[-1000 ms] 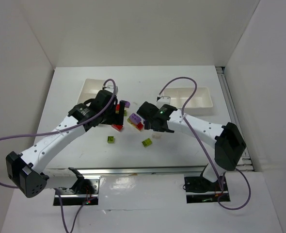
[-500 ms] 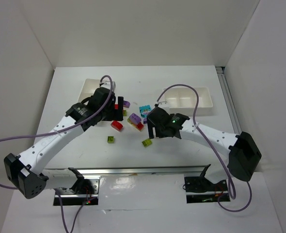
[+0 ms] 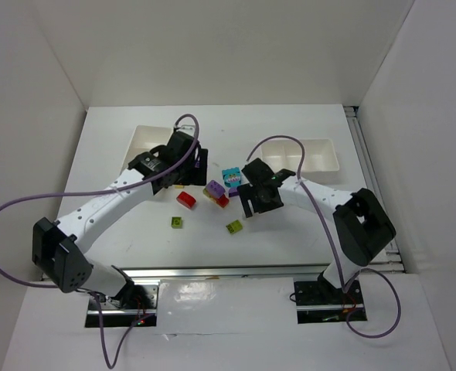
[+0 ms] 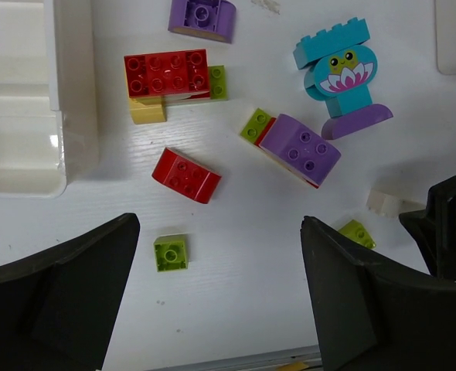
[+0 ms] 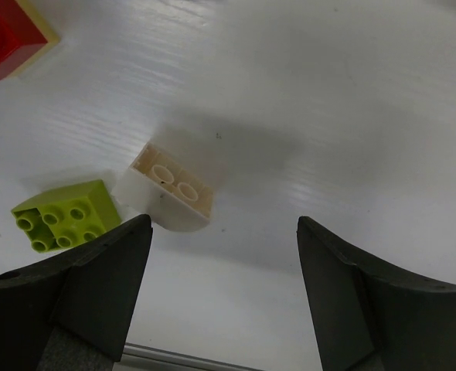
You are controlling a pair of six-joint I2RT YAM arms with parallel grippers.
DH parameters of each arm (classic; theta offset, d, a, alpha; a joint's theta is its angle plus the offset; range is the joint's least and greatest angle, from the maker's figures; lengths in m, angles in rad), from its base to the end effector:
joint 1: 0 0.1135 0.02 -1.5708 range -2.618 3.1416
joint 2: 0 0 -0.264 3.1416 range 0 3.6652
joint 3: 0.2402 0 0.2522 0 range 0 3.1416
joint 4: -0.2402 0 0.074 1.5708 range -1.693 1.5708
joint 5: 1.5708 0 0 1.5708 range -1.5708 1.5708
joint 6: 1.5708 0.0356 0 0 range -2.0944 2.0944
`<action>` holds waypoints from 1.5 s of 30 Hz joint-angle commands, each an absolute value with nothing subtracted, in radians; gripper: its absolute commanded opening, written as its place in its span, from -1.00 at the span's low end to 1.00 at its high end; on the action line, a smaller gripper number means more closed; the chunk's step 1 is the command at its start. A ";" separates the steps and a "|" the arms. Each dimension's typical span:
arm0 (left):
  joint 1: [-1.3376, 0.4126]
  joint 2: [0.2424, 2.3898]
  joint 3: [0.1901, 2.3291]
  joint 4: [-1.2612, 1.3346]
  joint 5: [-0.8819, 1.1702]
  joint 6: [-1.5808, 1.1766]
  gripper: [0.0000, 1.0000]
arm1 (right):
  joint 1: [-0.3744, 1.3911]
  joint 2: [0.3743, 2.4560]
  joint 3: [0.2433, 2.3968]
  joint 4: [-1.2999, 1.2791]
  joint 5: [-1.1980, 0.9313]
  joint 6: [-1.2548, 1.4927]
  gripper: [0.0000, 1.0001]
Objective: Sort the legos into containers by color
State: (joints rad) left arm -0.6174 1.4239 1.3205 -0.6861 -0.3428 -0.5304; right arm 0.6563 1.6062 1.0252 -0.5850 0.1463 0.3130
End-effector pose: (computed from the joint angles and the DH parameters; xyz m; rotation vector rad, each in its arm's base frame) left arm 0.2572 -0.1679 0.3327 -0.0639 2.3091 -0.1802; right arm 0.2488 0.1851 0.1926 -0.4235 2.6824 0.0835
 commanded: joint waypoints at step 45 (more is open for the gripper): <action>-0.612 1.526 1.436 -0.630 -0.367 -0.497 0.94 | 0.654 1.550 1.221 -0.540 0.276 0.225 -0.61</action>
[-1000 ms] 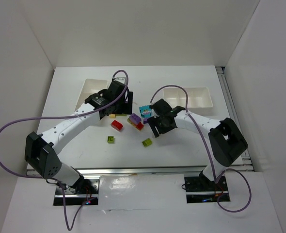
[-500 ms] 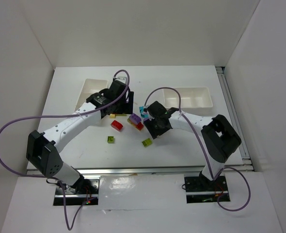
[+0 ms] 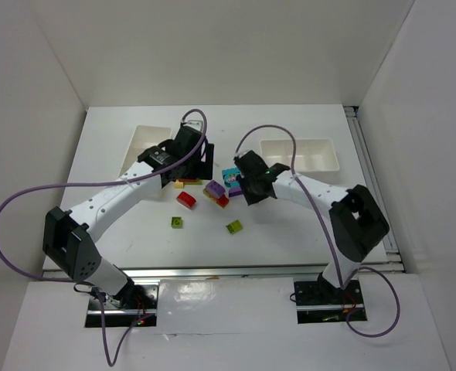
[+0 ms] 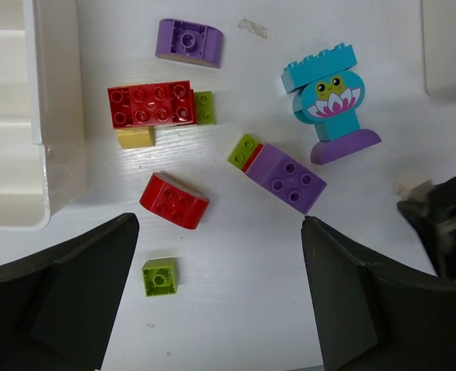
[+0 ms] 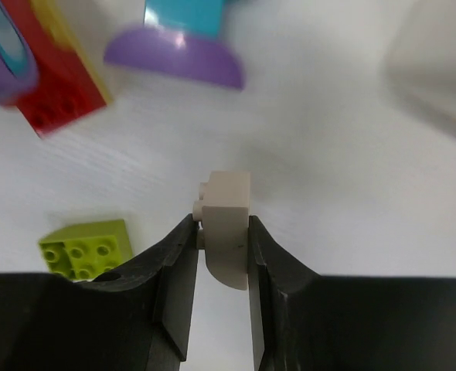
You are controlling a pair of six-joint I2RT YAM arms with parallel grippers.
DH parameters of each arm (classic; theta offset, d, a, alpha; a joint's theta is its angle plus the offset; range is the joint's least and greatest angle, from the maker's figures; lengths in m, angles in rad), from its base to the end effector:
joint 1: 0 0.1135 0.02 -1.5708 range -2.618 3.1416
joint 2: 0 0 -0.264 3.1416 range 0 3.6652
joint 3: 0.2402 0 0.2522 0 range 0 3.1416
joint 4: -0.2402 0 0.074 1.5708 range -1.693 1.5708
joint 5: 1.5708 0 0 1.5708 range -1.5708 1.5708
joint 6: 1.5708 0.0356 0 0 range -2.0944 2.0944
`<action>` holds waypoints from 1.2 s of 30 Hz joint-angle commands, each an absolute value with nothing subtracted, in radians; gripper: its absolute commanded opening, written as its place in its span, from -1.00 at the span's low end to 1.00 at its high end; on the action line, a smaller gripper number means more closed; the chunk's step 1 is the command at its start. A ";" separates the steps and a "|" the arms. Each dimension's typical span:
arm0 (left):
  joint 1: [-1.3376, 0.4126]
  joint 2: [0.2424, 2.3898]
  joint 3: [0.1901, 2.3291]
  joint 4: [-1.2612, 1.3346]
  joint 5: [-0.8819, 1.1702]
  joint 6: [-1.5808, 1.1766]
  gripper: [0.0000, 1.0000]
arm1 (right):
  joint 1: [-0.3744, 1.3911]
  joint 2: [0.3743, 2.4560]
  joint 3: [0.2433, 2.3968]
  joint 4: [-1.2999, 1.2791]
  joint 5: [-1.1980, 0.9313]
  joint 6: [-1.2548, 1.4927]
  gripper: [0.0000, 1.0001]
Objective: Sort the legos into containers by color
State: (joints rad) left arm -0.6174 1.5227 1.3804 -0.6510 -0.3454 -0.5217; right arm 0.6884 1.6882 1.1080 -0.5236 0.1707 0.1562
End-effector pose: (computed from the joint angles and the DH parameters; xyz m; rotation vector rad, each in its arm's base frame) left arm 0.2791 -0.1834 0.3252 -0.0543 2.3112 -0.1706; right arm 0.2647 0.2099 0.1942 -0.6441 2.5680 0.0514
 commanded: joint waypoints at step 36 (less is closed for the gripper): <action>-0.603 1.577 1.540 -0.765 -0.397 -0.489 0.99 | 0.072 1.574 1.372 -0.368 0.495 0.437 0.39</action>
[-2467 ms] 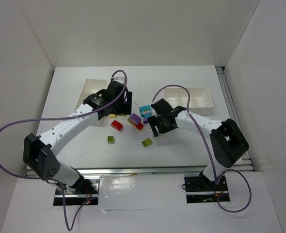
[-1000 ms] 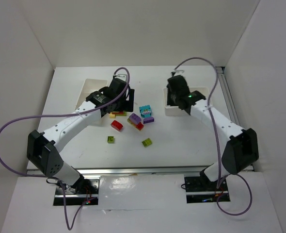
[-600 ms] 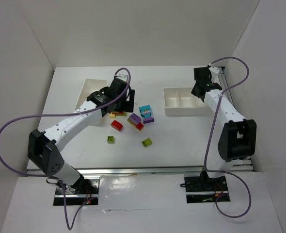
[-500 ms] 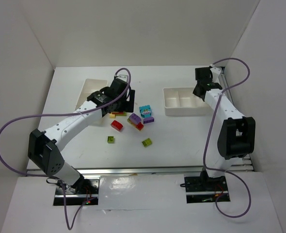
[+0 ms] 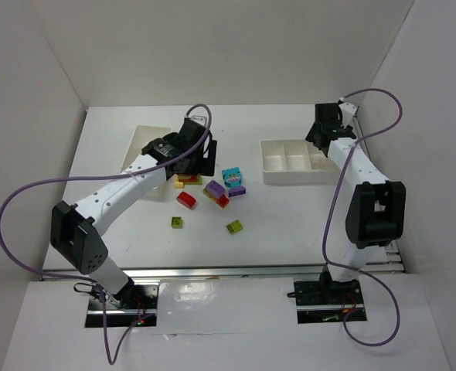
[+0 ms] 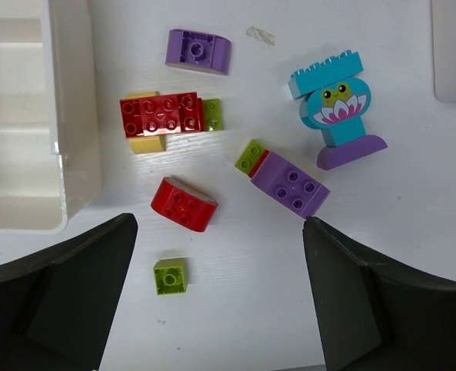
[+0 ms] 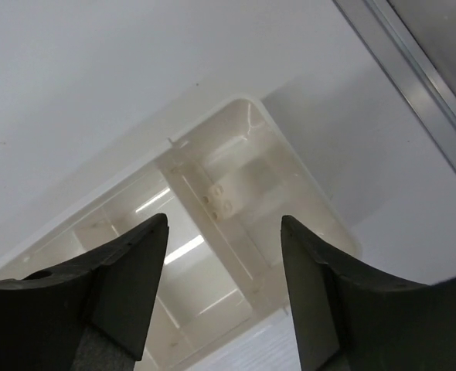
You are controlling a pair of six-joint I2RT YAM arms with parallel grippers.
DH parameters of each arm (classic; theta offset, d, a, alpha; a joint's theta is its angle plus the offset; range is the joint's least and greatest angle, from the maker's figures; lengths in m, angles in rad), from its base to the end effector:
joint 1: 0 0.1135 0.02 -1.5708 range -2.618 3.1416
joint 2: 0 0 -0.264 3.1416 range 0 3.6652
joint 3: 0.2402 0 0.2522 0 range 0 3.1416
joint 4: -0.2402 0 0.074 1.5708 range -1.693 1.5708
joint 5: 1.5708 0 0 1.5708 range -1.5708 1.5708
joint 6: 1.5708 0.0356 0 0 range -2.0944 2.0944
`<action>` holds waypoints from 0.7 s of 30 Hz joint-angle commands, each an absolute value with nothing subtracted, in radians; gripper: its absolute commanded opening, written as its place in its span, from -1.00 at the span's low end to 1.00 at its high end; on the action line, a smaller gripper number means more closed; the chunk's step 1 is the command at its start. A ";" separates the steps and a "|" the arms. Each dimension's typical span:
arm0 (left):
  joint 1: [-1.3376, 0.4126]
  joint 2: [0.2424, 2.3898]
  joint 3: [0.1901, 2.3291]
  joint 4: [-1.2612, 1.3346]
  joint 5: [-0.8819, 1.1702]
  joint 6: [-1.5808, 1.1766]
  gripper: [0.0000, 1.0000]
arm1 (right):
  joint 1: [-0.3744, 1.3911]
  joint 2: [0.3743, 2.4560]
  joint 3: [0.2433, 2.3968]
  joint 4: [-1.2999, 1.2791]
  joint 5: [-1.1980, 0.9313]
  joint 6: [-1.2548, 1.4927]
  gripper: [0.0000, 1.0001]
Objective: Sort the legos into containers by color
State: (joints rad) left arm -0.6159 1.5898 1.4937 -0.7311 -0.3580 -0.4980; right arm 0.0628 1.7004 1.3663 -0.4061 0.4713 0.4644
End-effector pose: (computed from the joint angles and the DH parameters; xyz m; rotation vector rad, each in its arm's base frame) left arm 0.2907 -0.1904 0.3347 -0.0268 2.3345 -0.1223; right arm 0.3835 0.0079 0.2803 0.6717 2.1241 -0.2590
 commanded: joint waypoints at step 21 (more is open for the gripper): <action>-0.396 1.304 1.164 -0.785 -0.236 -0.712 0.97 | 0.889 1.497 1.051 -0.494 -0.029 0.255 0.92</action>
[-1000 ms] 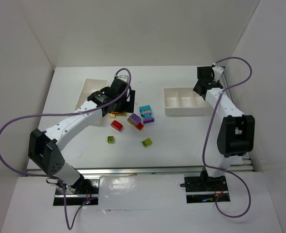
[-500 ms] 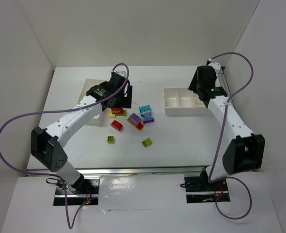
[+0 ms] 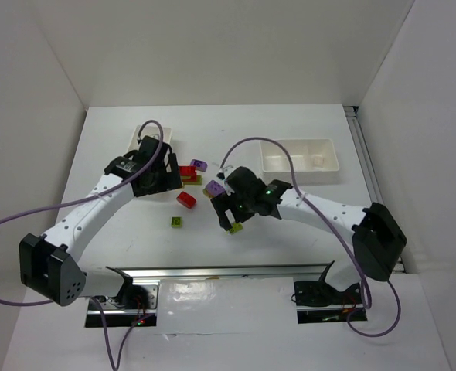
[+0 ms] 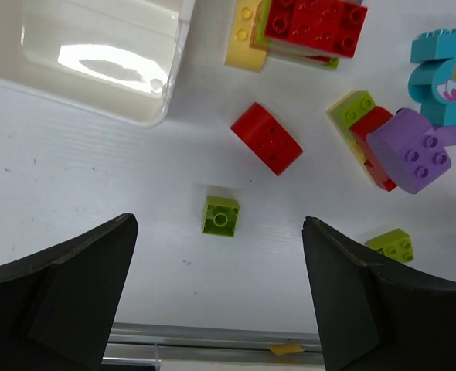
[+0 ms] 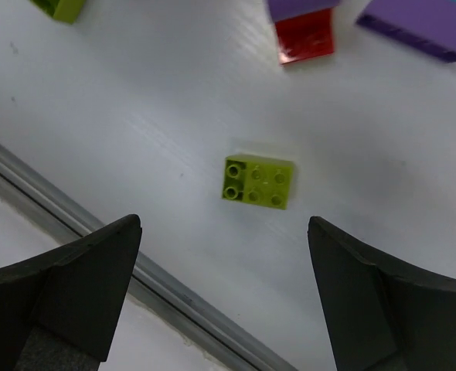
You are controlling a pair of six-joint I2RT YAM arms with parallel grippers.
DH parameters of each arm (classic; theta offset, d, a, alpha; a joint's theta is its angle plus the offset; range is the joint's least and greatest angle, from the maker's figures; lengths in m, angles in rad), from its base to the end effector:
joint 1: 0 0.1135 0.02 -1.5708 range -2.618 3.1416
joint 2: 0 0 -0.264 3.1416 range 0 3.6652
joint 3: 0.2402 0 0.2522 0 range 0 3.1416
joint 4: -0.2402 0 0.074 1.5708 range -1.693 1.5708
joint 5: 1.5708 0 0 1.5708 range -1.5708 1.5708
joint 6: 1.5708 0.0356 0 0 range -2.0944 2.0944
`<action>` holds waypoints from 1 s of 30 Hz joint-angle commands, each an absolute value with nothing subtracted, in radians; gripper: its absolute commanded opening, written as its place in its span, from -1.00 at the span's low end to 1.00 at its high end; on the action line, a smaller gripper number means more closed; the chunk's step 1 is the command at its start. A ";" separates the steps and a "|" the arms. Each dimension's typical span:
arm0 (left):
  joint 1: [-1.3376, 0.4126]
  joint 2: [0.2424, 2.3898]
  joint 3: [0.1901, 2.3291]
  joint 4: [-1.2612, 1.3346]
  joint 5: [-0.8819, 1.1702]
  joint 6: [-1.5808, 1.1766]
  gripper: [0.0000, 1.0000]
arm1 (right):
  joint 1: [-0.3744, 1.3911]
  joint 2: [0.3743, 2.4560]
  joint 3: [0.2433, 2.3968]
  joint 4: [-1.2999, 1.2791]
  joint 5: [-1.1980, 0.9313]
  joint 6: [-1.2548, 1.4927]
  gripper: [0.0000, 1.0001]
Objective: Sort the legos into containers by color
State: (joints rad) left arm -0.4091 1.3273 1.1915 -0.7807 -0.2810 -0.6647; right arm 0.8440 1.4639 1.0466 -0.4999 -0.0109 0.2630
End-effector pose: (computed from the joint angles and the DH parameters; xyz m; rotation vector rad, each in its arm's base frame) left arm 0.2544 -0.0996 0.3101 -0.4269 2.4042 -0.1269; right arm 0.2035 0.2295 0.2446 -0.7354 2.4435 0.4665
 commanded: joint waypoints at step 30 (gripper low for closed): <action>-0.387 1.380 1.184 -0.749 -0.204 -0.692 0.97 | 0.945 1.756 1.040 -0.367 0.173 0.236 0.12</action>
State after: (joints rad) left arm -0.3927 1.3663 1.1416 -0.7692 -0.2199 -0.7082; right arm 0.9348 1.7405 1.0203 -0.4091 0.1287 0.2314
